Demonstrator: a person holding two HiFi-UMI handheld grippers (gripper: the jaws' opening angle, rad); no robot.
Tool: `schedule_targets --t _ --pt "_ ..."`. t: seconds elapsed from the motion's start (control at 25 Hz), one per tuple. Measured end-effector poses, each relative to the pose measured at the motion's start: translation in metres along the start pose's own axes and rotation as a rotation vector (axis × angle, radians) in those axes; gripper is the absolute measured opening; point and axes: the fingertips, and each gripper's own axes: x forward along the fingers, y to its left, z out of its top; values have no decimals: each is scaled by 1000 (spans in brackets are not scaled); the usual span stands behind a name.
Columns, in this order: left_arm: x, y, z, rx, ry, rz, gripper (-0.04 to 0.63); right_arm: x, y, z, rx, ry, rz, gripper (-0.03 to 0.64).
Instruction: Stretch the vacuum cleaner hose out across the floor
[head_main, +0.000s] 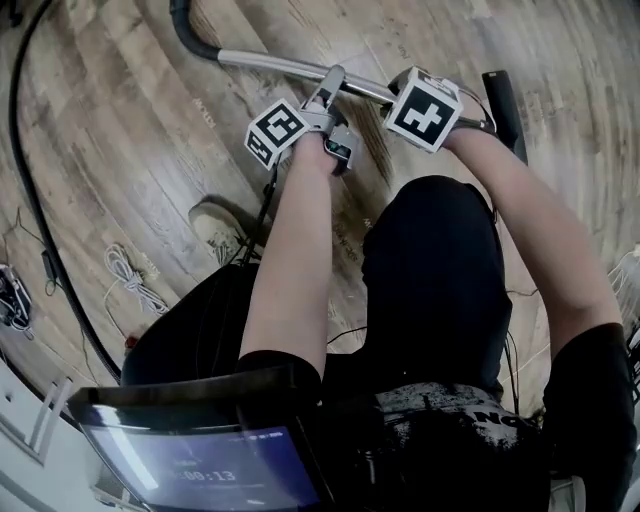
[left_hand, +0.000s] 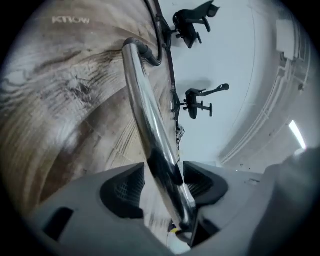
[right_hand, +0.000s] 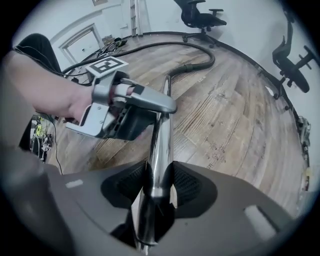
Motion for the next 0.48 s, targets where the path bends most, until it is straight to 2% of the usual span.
schedule_targets --t 0.16,0.2,0.32,0.4,0.48 --pt "21 -2 9 -89 -73 -73 245 -7 -5 -18 -26 34 -44 176" --pt "22 -2 10 -113 -83 -84 184 -9 -5 -18 -36 25 -55 176" --pt "22 -8 11 -217 -128 -132 160 -14 -7 -16 -73 -7 -89 181" --pt "19 -12 14 -258 -187 -134 143 -16 -14 -12 -123 -21 -141 187" --pt "17 -15 18 -248 -231 -101 143 -17 -27 -7 -187 -6 -215 195"
